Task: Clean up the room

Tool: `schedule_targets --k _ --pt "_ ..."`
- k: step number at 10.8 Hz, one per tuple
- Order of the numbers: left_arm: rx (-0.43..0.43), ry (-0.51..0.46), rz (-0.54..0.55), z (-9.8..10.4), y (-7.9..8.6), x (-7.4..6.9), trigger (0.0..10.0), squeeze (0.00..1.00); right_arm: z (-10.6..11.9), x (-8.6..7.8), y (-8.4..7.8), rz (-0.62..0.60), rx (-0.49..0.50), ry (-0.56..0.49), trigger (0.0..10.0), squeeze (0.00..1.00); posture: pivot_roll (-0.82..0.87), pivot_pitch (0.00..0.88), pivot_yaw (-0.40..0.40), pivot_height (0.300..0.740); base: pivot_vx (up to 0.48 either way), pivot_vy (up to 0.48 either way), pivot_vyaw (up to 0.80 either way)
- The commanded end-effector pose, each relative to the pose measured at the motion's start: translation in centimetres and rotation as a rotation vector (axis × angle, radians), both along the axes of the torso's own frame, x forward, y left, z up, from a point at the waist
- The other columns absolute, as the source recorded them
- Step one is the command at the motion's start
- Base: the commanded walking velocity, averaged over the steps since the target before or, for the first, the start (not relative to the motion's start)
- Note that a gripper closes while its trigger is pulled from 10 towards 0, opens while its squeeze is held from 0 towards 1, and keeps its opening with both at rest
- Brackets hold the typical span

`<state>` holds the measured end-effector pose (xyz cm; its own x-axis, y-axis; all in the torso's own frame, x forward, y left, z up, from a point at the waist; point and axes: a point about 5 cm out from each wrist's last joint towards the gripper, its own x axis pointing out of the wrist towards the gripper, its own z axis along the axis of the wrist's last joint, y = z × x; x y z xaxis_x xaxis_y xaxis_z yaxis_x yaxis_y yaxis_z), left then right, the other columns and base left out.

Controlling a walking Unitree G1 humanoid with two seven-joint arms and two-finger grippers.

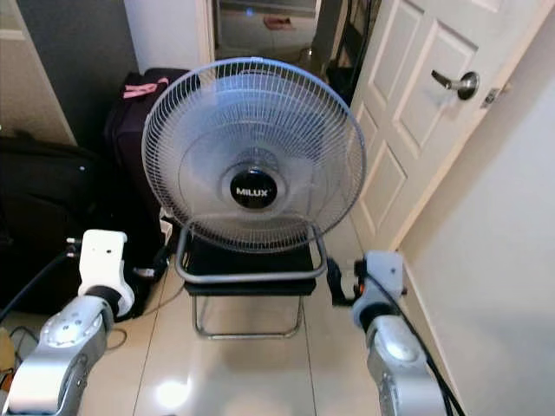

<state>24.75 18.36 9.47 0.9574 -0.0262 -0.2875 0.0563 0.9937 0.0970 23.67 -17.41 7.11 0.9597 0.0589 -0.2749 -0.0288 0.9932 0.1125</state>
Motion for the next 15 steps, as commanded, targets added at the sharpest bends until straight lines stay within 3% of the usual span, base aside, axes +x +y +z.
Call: schedule_targets --k 1,3,5,7,9,10,11,12,13,14,15 --pt "0.020 -0.028 -0.008 0.4 -0.2 0.0 10.0 0.00 0.7 0.0 0.0 0.027 0.030 -0.032 10.0 1.00 -0.02 0.000 -0.063 0.740 0.000 0.000 0.00" --pt "0.044 -0.067 0.086 0.8 0.1 0.5 10.0 0.00 1.6 0.3 0.8 0.075 0.017 -0.089 10.0 1.00 -0.02 0.000 -0.057 0.740 0.000 0.000 0.79" --pt "-0.033 -0.109 -0.008 1.5 -0.5 0.3 10.0 0.00 1.9 0.3 0.7 0.090 0.040 -0.102 10.0 1.00 -0.02 0.000 -0.050 0.740 0.000 0.000 0.79" --pt "-0.063 -0.109 -0.004 1.8 -0.4 0.5 10.0 0.00 2.3 0.5 0.8 0.074 0.038 -0.151 10.0 1.00 -0.01 0.000 -0.045 0.740 0.000 0.000 0.78" --pt "-0.060 -0.141 -0.014 3.2 -0.7 1.3 10.0 0.00 2.5 0.5 0.5 0.028 0.143 -0.158 10.0 1.00 -0.01 0.000 -0.026 0.740 0.000 0.000 0.79" --pt "-0.035 -0.148 0.015 2.7 -0.4 1.5 10.0 0.00 2.5 0.9 0.2 -0.027 0.135 -0.164 10.0 1.00 -0.01 0.000 -0.020 0.740 0.000 0.000 0.77" --pt "-0.066 -0.185 0.063 3.1 0.6 1.5 10.0 0.04 2.1 0.7 0.3 -0.032 0.076 -0.134 10.0 1.00 0.01 0.000 -0.027 0.740 0.000 0.000 0.79" --pt "-0.102 -0.199 0.095 3.7 1.2 2.0 10.0 0.13 2.2 0.9 0.6 0.028 0.052 -0.160 10.0 1.00 0.05 0.000 -0.050 0.740 0.000 0.000 0.77" --pt "-0.077 -0.186 0.122 3.7 2.4 2.1 10.0 0.09 1.2 0.4 1.3 0.064 0.057 -0.122 10.0 1.00 0.04 0.000 -0.063 0.740 0.000 0.000 0.77" --pt "-0.017 -0.146 0.062 3.2 2.7 2.0 10.0 0.00 0.8 0.0 1.5 0.088 0.059 -0.094 10.0 1.00 0.04 0.000 -0.082 0.740 0.000 0.000 0.77" --pt "0.004 -0.137 0.048 2.8 2.7 1.8 10.0 0.00 0.8 0.2 1.6 0.092 0.065 -0.076 10.0 1.00 0.04 0.000 -0.088 0.740 0.000 0.000 0.79"
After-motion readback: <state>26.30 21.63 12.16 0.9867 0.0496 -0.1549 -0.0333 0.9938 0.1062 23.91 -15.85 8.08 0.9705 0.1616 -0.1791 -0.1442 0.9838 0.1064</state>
